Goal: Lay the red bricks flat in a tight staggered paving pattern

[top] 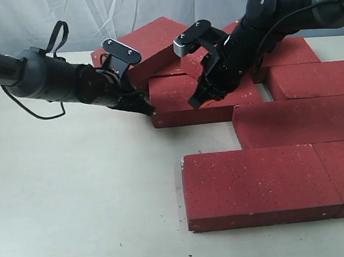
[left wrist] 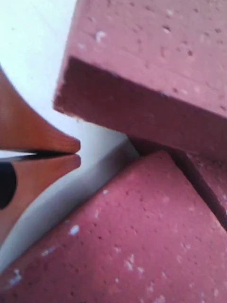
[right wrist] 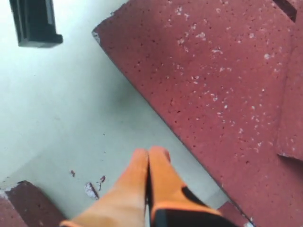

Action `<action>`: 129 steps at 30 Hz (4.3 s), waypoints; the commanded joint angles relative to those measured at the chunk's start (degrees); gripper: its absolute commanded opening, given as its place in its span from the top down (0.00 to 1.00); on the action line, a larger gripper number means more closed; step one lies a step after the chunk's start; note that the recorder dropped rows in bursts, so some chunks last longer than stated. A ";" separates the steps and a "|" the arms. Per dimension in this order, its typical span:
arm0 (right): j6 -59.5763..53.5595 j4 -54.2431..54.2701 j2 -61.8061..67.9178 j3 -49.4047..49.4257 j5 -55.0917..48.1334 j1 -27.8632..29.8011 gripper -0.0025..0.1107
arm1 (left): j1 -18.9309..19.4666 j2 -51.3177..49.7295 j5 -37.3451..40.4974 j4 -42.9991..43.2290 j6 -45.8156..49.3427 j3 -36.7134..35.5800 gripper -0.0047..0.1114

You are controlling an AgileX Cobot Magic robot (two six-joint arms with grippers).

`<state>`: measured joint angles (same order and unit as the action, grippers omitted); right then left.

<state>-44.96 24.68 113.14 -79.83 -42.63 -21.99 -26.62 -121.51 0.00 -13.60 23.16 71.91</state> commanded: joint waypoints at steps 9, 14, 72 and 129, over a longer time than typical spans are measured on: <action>-0.47 0.53 -0.55 0.09 -0.36 0.19 0.99 | -4.19 -5.27 2.39 -0.11 -0.09 7.19 0.96; -0.47 0.53 -0.55 0.09 -0.36 0.19 0.99 | -5.06 -5.31 2.13 0.10 -0.09 7.36 0.96; -0.47 -0.17 -0.55 0.09 0.58 0.19 0.99 | -3.90 -6.28 12.24 2.33 -0.19 10.84 0.96; 1.56 -2.51 -6.22 -18.72 0.46 16.41 0.99 | -4.94 6.54 23.73 -1.68 0.02 11.06 0.96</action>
<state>-43.67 22.77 107.08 -98.03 -44.68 -8.46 -31.53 -115.51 25.46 -14.05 23.16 82.97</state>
